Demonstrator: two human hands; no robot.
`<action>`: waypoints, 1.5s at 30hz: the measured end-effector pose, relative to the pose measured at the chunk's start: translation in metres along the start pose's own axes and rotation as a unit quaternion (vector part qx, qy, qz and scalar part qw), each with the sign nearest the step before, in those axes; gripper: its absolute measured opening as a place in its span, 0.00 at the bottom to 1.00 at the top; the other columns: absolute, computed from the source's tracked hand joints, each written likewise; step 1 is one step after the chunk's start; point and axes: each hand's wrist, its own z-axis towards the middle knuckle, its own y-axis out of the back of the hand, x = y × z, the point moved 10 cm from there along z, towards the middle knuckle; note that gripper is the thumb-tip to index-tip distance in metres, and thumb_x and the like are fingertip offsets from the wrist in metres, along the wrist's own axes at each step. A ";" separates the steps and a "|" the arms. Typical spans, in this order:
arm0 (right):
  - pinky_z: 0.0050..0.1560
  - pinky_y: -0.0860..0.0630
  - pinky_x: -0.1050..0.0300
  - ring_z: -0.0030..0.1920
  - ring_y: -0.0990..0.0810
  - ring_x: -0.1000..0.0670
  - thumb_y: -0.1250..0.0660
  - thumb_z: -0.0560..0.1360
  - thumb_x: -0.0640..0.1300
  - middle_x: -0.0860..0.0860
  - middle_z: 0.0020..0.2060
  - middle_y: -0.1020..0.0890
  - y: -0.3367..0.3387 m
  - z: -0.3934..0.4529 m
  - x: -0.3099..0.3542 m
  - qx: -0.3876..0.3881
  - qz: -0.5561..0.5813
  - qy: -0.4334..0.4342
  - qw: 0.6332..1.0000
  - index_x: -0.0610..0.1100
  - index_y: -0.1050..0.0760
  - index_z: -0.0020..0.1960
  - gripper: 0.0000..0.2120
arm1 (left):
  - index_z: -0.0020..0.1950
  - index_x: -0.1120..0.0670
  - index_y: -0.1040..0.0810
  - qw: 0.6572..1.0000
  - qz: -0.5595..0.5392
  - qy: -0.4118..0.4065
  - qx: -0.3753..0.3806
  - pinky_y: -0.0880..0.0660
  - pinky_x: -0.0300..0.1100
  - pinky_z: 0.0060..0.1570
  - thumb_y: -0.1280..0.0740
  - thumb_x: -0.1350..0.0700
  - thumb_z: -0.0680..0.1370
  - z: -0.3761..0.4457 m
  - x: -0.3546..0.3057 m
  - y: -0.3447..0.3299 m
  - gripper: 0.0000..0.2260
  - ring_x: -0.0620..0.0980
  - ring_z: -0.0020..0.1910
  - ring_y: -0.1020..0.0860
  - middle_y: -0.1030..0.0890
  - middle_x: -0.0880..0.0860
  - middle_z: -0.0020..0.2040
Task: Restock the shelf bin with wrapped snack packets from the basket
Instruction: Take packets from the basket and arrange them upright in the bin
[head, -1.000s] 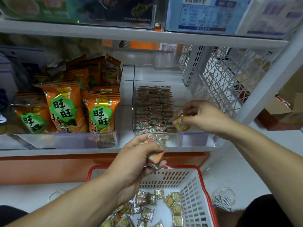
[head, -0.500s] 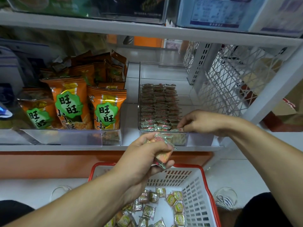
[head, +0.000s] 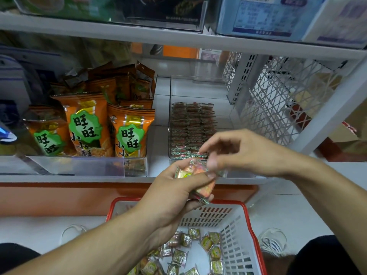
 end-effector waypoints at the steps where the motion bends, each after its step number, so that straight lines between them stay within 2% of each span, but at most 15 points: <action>1: 0.49 0.20 0.52 0.45 0.17 0.55 0.23 0.64 0.66 0.57 0.47 0.15 -0.014 -0.005 0.007 0.037 -0.007 0.008 0.999 0.61 0.20 0.57 0.23 | 0.61 0.51 0.20 1.000 0.003 -0.005 0.008 0.19 0.39 0.34 0.18 0.58 0.56 -0.001 -0.001 -0.002 0.33 0.51 0.38 0.14 0.12 0.58 0.48; 4: 0.52 0.19 0.47 0.47 0.17 0.56 0.19 0.63 0.61 0.58 0.48 0.15 -0.025 -0.011 0.015 0.023 -0.069 0.036 0.997 0.59 0.22 0.58 0.26 | 0.62 0.53 0.19 1.000 0.003 -0.012 0.017 0.18 0.40 0.35 0.20 0.50 0.62 -0.002 -0.004 -0.006 0.29 0.50 0.38 0.14 0.12 0.60 0.49; 7: 0.52 0.20 0.39 0.46 0.16 0.47 0.16 0.63 0.48 0.48 0.46 0.14 -0.012 -0.012 0.015 -0.026 0.021 0.038 0.999 0.52 0.21 0.52 0.21 | 0.57 0.57 0.16 0.999 -0.034 0.018 -0.012 0.18 0.45 0.34 0.26 0.44 0.67 0.003 -0.002 -0.001 0.24 0.54 0.38 0.14 0.13 0.60 0.46; 11: 0.51 0.19 0.52 0.45 0.16 0.50 0.19 0.61 0.39 0.43 0.47 0.14 0.017 -0.018 0.015 -0.125 0.135 0.065 0.981 0.44 0.19 0.44 0.15 | 0.56 0.59 0.16 0.998 -0.050 0.033 -0.031 0.19 0.43 0.30 0.27 0.47 0.69 0.002 -0.002 0.007 0.21 0.55 0.35 0.15 0.14 0.63 0.43; 14: 0.56 0.20 0.56 0.51 0.15 0.48 0.23 0.66 0.30 0.44 0.53 0.16 0.015 -0.020 0.019 -0.145 0.164 0.095 0.971 0.42 0.16 0.45 0.11 | 0.45 0.57 0.11 0.998 -0.044 0.036 -0.004 0.19 0.42 0.30 0.25 0.45 0.67 -0.002 -0.005 0.002 0.17 0.54 0.36 0.15 0.15 0.62 0.41; 17: 0.57 0.21 0.53 0.53 0.16 0.43 0.30 0.71 0.22 0.44 0.52 0.16 0.007 -0.020 0.018 -0.142 0.163 0.102 0.971 0.41 0.15 0.49 0.17 | 0.46 0.53 0.11 0.998 -0.034 0.028 0.041 0.18 0.41 0.31 0.25 0.44 0.68 -0.004 -0.011 -0.009 0.15 0.51 0.38 0.16 0.14 0.59 0.43; 19: 0.57 0.21 0.56 0.53 0.16 0.46 0.37 0.73 0.19 0.45 0.51 0.15 0.004 -0.019 0.018 -0.128 0.166 0.097 0.973 0.43 0.15 0.50 0.23 | 0.48 0.54 0.12 0.998 -0.034 0.016 0.049 0.18 0.41 0.31 0.24 0.47 0.67 -0.004 -0.013 -0.010 0.15 0.51 0.37 0.15 0.13 0.59 0.45; 22: 0.52 0.19 0.58 0.51 0.16 0.46 0.43 0.77 0.23 0.45 0.50 0.14 -0.004 -0.016 0.007 -0.097 0.270 0.053 0.957 0.45 0.14 0.51 0.25 | 0.51 0.54 0.13 0.998 -0.029 -0.002 0.047 0.19 0.40 0.32 0.24 0.49 0.66 -0.005 -0.015 -0.009 0.16 0.51 0.38 0.15 0.13 0.61 0.49; 25: 0.43 0.18 0.55 0.46 0.21 0.40 0.42 0.82 0.37 0.34 0.49 0.18 -0.008 -0.014 -0.007 -0.098 0.378 -0.009 0.920 0.43 0.17 0.57 0.15 | 0.52 0.53 0.14 0.999 -0.007 -0.038 0.035 0.20 0.39 0.33 0.23 0.47 0.63 -0.004 -0.020 -0.006 0.20 0.49 0.39 0.15 0.13 0.60 0.49; 27: 0.42 0.19 0.54 0.44 0.20 0.43 0.31 0.79 0.48 0.37 0.48 0.19 -0.009 -0.015 -0.009 -0.086 0.336 -0.018 0.938 0.45 0.18 0.60 0.12 | 0.54 0.52 0.14 0.998 0.020 -0.062 0.017 0.20 0.39 0.34 0.23 0.46 0.63 -0.003 -0.023 -0.002 0.22 0.47 0.38 0.15 0.13 0.57 0.46; 31: 0.44 0.21 0.57 0.46 0.20 0.49 0.24 0.68 0.45 0.38 0.54 0.16 -0.021 -0.016 -0.009 -0.004 0.223 -0.023 0.975 0.49 0.20 0.63 0.23 | 0.54 0.47 0.14 0.991 0.095 -0.094 -0.004 0.19 0.40 0.37 0.24 0.44 0.66 -0.005 -0.027 0.003 0.18 0.45 0.39 0.15 0.12 0.53 0.47; 33: 0.48 0.21 0.58 0.46 0.19 0.52 0.23 0.69 0.43 0.44 0.51 0.14 -0.007 -0.014 -0.009 -0.037 0.165 0.000 0.986 0.51 0.18 0.59 0.19 | 0.54 0.47 0.14 0.991 0.094 -0.093 -0.018 0.18 0.41 0.37 0.23 0.45 0.67 -0.005 -0.026 0.007 0.17 0.47 0.39 0.15 0.12 0.56 0.47; 35: 0.50 0.22 0.60 0.45 0.17 0.56 0.21 0.70 0.41 0.52 0.47 0.13 0.024 -0.010 -0.017 -0.137 0.053 0.009 0.989 0.52 0.17 0.54 0.15 | 0.54 0.47 0.14 0.992 0.086 -0.087 -0.036 0.18 0.41 0.36 0.23 0.48 0.69 -0.003 -0.024 0.011 0.14 0.50 0.40 0.14 0.13 0.58 0.46; 38: 0.39 0.27 0.66 0.36 0.20 0.63 0.22 0.71 0.41 0.57 0.39 0.15 0.055 -0.004 -0.044 -0.224 -0.041 -0.042 0.973 0.51 0.21 0.47 0.11 | 0.56 0.47 0.15 0.991 0.084 -0.087 -0.052 0.18 0.41 0.36 0.24 0.51 0.74 0.001 -0.025 0.015 0.11 0.50 0.42 0.13 0.12 0.56 0.44; 45: 0.43 0.22 0.58 0.42 0.17 0.56 0.21 0.70 0.48 0.56 0.40 0.15 0.045 0.019 -0.070 -0.152 -0.148 -0.087 0.974 0.53 0.18 0.47 0.08 | 0.60 0.49 0.18 0.994 0.076 -0.068 -0.050 0.18 0.41 0.37 0.27 0.51 0.78 0.008 -0.019 0.014 0.12 0.50 0.42 0.14 0.13 0.57 0.44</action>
